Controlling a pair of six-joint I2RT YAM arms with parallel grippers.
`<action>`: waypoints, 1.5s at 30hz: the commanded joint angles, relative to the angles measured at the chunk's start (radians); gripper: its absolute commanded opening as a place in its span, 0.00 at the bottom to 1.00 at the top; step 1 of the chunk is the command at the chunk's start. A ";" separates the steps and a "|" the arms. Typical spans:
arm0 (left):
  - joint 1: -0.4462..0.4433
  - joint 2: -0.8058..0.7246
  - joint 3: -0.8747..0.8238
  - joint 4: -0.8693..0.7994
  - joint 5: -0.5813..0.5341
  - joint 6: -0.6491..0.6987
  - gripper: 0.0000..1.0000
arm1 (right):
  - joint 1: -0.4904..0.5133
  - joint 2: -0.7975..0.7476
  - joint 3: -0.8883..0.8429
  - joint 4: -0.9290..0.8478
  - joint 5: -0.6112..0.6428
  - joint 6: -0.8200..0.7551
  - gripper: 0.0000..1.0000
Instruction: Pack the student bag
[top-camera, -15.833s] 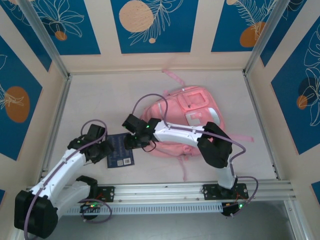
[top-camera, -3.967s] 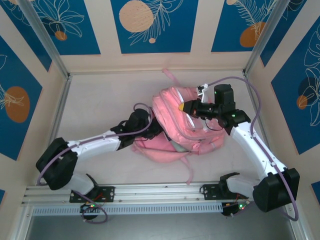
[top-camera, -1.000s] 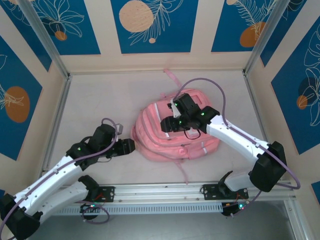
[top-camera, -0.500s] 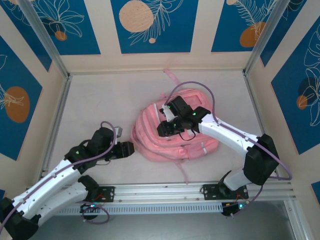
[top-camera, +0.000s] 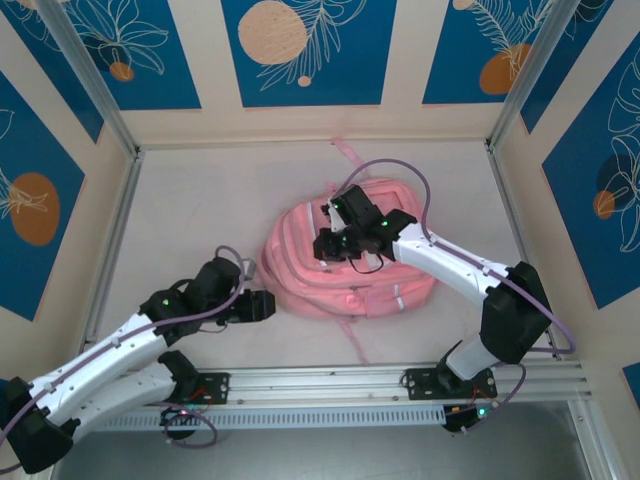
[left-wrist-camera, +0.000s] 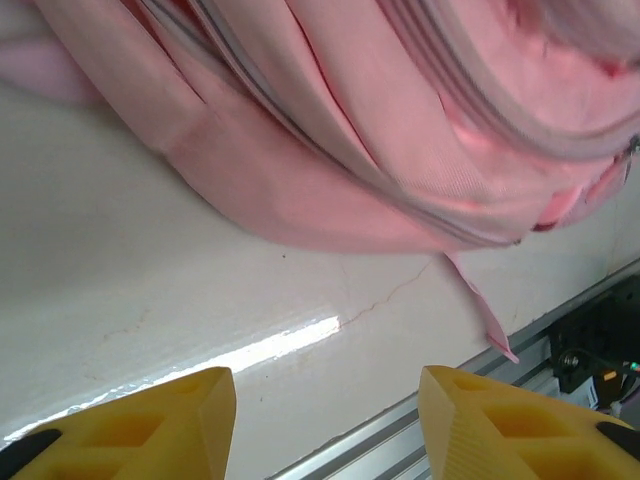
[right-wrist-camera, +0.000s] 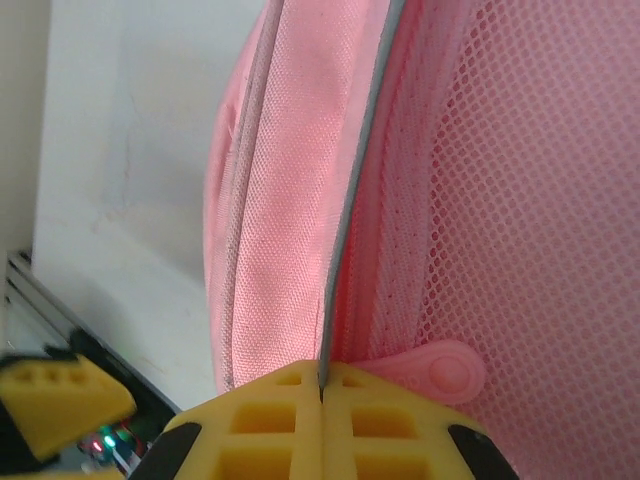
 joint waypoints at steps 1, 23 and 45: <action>-0.053 0.043 0.032 0.021 -0.053 0.038 0.50 | -0.006 0.010 0.058 0.154 0.089 0.203 0.00; -0.278 0.675 0.279 0.236 -0.383 0.161 0.49 | -0.040 0.286 0.258 -0.016 0.222 0.588 0.00; -0.269 0.915 0.395 0.219 -0.451 0.179 0.25 | -0.127 0.313 0.090 0.123 0.086 0.583 0.00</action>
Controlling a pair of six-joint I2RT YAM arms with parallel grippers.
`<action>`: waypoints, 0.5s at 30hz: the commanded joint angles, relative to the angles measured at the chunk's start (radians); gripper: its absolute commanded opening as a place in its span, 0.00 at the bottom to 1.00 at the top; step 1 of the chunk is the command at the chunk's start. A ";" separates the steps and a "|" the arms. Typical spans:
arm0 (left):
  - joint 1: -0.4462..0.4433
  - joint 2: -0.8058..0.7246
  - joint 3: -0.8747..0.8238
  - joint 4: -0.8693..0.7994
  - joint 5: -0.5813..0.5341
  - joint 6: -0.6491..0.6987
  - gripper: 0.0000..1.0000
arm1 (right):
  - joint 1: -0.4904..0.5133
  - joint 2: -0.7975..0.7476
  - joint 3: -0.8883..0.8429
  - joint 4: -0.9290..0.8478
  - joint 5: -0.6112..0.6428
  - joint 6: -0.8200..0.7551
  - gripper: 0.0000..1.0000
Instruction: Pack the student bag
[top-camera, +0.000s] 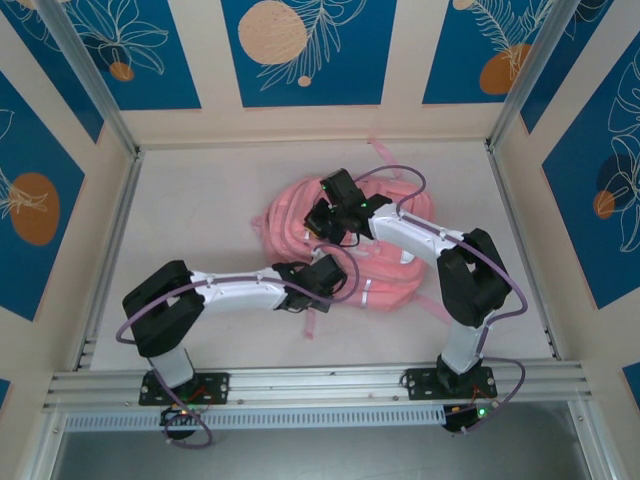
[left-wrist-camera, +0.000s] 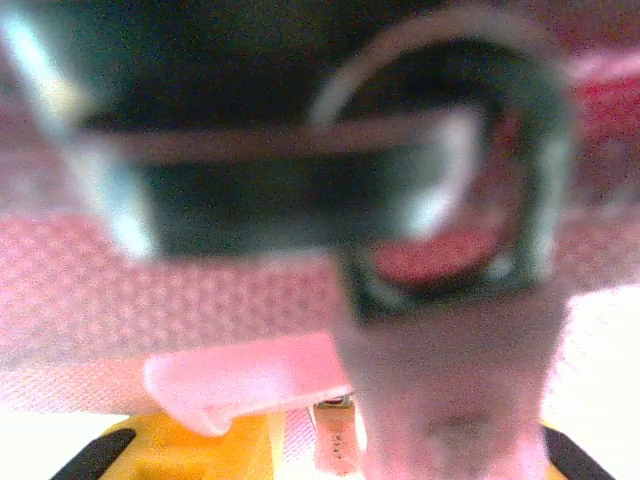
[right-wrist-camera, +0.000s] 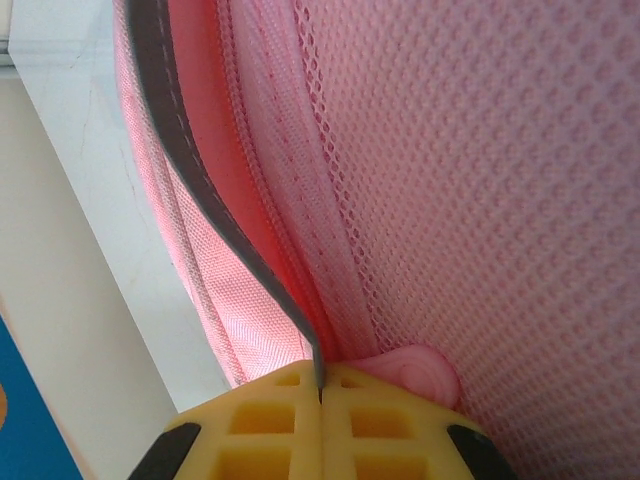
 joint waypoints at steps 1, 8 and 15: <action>0.002 -0.001 -0.010 -0.023 -0.023 -0.001 0.24 | -0.042 0.031 -0.051 -0.041 0.035 0.001 0.00; 0.004 -0.019 -0.049 -0.034 -0.017 -0.010 0.20 | -0.053 0.025 -0.075 -0.019 0.010 -0.009 0.00; 0.005 -0.070 -0.099 -0.036 -0.029 -0.017 0.22 | -0.058 0.022 -0.092 0.006 -0.012 -0.018 0.00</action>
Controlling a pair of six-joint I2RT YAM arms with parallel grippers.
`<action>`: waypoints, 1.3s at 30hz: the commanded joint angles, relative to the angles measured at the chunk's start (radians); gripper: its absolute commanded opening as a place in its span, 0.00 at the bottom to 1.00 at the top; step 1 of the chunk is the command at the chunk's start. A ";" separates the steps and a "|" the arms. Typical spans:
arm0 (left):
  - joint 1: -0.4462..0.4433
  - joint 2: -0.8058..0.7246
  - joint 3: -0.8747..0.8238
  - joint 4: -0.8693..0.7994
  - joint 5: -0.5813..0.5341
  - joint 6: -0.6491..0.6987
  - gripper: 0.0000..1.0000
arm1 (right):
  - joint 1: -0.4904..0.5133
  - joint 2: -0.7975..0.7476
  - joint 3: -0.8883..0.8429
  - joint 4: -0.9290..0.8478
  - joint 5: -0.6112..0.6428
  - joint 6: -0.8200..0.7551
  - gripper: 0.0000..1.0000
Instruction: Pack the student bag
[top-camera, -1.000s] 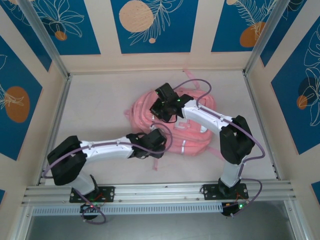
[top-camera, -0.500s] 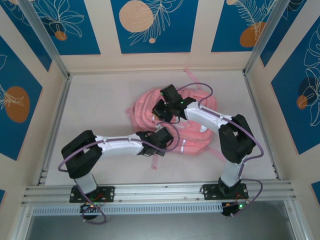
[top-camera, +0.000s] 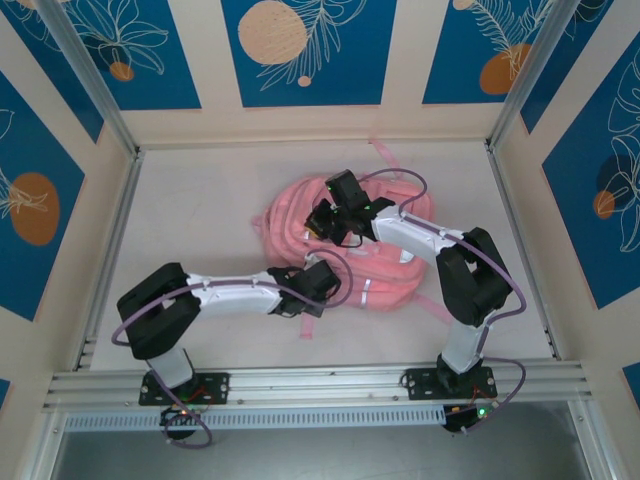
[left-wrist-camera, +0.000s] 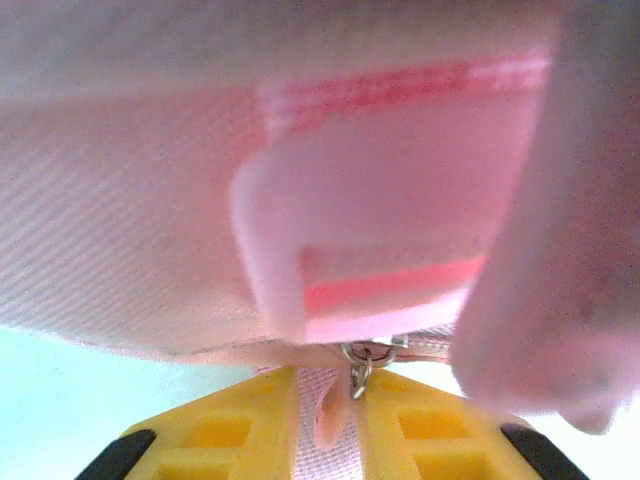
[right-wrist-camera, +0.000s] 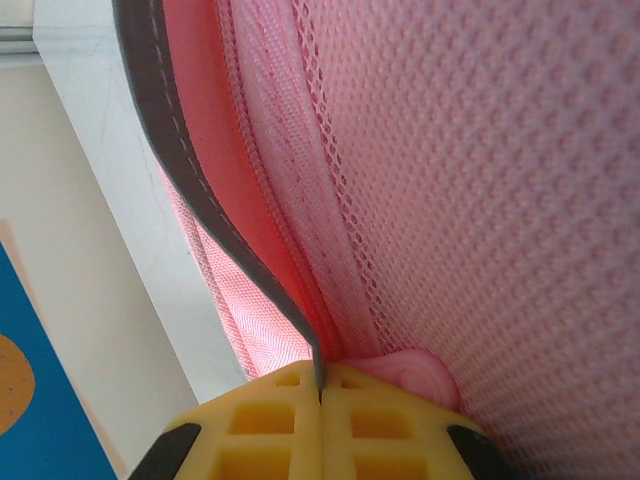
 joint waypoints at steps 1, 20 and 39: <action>0.005 -0.032 -0.028 -0.036 -0.022 -0.013 0.22 | -0.032 0.020 -0.045 -0.075 0.052 -0.013 0.00; 0.012 0.095 0.064 -0.007 0.011 0.024 0.18 | -0.035 0.011 -0.066 -0.052 0.024 -0.036 0.00; 0.103 -0.062 -0.133 0.035 0.034 0.000 0.09 | -0.044 0.016 -0.092 -0.078 0.056 -0.162 0.00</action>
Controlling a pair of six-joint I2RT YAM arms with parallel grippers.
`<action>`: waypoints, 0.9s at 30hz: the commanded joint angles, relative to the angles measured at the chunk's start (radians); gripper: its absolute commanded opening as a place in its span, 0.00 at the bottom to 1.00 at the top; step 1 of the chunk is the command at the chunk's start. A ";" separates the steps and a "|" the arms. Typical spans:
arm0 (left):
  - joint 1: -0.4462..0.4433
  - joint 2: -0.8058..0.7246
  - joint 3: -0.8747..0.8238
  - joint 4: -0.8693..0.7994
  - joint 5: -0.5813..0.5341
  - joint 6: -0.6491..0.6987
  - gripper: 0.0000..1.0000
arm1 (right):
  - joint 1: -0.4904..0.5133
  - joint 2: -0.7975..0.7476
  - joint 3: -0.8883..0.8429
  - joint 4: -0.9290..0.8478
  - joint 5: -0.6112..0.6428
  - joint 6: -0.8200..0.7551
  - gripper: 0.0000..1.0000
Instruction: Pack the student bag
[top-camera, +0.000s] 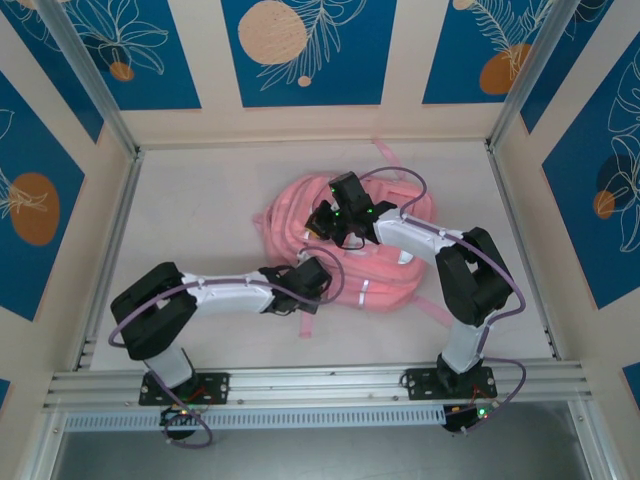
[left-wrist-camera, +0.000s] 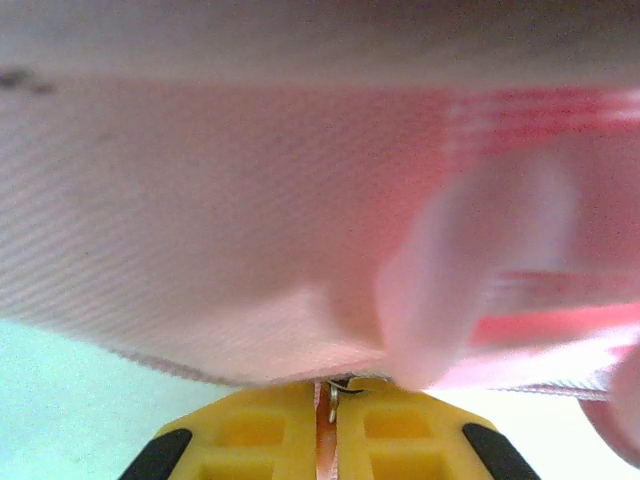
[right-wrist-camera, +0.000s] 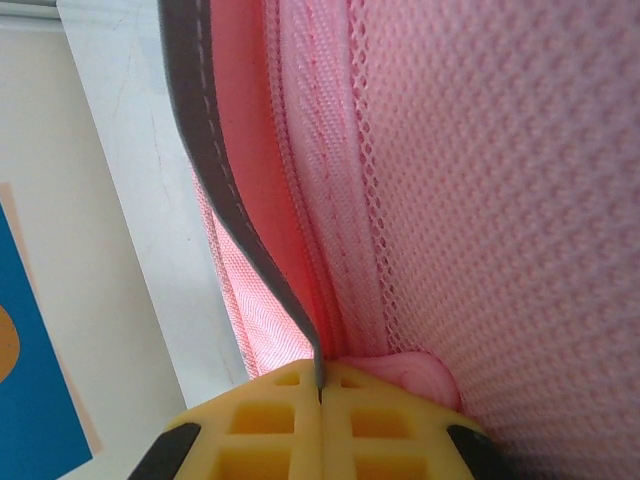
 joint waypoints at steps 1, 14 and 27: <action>0.036 -0.046 -0.063 -0.062 0.001 -0.011 0.09 | -0.031 0.018 -0.046 -0.163 0.088 -0.056 0.00; 0.065 -0.136 -0.109 0.003 0.165 0.017 0.00 | -0.016 -0.042 0.017 -0.282 0.178 -0.213 0.49; -0.004 -0.102 -0.037 0.049 0.271 0.025 0.00 | 0.040 -0.561 -0.237 -0.565 0.448 0.002 0.47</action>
